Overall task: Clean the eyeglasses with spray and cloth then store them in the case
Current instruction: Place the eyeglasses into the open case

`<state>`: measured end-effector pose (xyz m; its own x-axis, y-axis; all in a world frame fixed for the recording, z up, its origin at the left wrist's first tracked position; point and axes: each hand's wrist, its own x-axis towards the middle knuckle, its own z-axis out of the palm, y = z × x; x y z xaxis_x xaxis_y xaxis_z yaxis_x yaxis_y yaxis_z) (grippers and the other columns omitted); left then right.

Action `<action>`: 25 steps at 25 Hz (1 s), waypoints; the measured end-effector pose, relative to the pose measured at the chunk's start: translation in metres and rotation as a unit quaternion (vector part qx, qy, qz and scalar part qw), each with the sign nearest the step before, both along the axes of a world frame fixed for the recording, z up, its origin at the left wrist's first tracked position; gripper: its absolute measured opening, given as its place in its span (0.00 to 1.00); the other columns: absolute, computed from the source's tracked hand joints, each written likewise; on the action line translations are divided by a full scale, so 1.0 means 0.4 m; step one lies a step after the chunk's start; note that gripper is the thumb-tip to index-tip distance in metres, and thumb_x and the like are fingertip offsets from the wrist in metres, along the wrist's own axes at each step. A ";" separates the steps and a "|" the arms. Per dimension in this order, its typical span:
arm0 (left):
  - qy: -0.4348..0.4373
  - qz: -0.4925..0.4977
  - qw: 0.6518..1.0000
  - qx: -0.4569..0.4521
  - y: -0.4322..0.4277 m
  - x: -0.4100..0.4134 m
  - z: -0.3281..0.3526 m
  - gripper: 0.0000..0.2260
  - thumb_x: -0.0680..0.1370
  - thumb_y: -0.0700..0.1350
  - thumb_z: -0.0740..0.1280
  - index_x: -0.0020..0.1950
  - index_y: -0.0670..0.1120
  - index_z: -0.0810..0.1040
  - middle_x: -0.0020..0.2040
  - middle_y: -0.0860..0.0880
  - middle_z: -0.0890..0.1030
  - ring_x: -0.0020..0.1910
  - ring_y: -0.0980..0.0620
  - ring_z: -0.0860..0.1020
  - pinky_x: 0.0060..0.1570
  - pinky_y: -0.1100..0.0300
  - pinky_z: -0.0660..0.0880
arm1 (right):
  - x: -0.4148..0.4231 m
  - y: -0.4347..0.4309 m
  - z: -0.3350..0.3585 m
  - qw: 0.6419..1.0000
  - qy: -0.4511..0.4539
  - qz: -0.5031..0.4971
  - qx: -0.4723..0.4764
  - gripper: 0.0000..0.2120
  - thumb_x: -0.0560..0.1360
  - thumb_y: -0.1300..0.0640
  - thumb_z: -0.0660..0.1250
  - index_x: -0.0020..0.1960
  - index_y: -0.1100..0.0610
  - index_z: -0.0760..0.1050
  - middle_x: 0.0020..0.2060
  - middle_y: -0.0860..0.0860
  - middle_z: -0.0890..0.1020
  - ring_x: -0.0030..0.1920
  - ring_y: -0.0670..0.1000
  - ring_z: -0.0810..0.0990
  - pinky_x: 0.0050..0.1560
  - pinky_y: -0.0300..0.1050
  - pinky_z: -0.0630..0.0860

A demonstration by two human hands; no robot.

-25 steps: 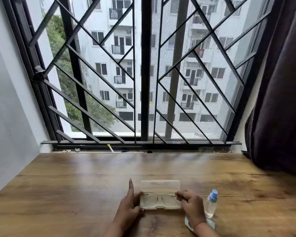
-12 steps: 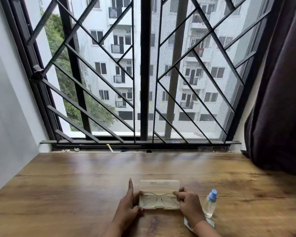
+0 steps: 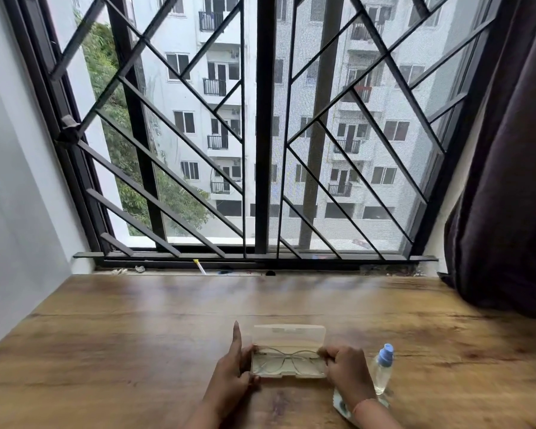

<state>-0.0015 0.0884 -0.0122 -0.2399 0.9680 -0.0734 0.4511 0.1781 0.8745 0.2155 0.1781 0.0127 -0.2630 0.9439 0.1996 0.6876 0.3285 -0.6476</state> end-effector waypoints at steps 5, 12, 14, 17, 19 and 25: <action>0.012 0.000 1.000 -0.001 -0.003 0.012 0.020 0.46 0.68 0.28 0.63 0.71 0.49 0.34 0.38 0.85 0.68 0.43 0.83 0.70 0.44 0.84 0.62 | -0.005 -0.020 -0.026 0.996 0.055 -0.049 0.047 0.10 0.61 0.66 0.70 0.40 0.56 0.84 0.33 0.53 0.84 0.38 0.46 0.81 0.42 0.31 0.69; 0.016 0.000 1.000 -0.007 -0.003 0.019 0.029 0.45 0.68 0.27 0.62 0.73 0.45 0.35 0.37 0.86 0.67 0.44 0.82 0.70 0.44 0.83 0.63 | -0.001 -0.038 0.002 0.988 0.101 -0.104 -0.060 0.14 0.66 0.71 0.70 0.49 0.61 0.82 0.42 0.58 0.85 0.45 0.49 0.82 0.49 0.34 0.70; 0.012 0.003 1.000 -0.004 -0.002 0.020 0.027 0.45 0.68 0.27 0.62 0.73 0.45 0.36 0.37 0.86 0.66 0.44 0.83 0.70 0.45 0.83 0.63 | -0.005 -0.045 0.005 0.989 0.095 -0.101 -0.060 0.14 0.66 0.71 0.70 0.50 0.61 0.82 0.43 0.57 0.85 0.45 0.49 0.82 0.49 0.33 0.70; 0.016 0.001 1.000 0.001 0.001 0.019 0.023 0.44 0.68 0.27 0.62 0.73 0.43 0.35 0.36 0.87 0.65 0.44 0.84 0.68 0.45 0.84 0.62 | -0.005 -0.048 0.006 0.989 0.089 -0.104 -0.060 0.15 0.66 0.72 0.68 0.49 0.60 0.82 0.42 0.57 0.85 0.46 0.51 0.83 0.49 0.34 0.71; 0.013 0.005 1.000 0.000 0.005 0.014 0.009 0.42 0.68 0.26 0.62 0.74 0.42 0.40 0.37 0.86 0.65 0.45 0.85 0.67 0.46 0.84 0.61 | -0.007 -0.048 0.004 0.989 0.078 -0.108 -0.062 0.16 0.66 0.73 0.66 0.50 0.59 0.82 0.43 0.58 0.85 0.47 0.54 0.83 0.50 0.37 0.73; 0.005 0.045 0.999 0.023 0.000 0.012 0.005 0.36 0.70 0.26 0.61 0.74 0.40 0.51 0.66 0.51 0.72 0.60 0.69 0.67 0.49 0.86 0.57 | -0.015 -0.063 -0.007 0.986 0.080 -0.126 -0.077 0.16 0.67 0.71 0.65 0.51 0.58 0.81 0.45 0.62 0.84 0.49 0.60 0.82 0.50 0.44 0.75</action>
<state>0.0033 0.0886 -0.0100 -0.3261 0.9450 -0.0268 0.4441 0.1782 0.8781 0.2095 0.1527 0.0098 0.0079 0.9976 0.0690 0.6195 0.0493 -0.7834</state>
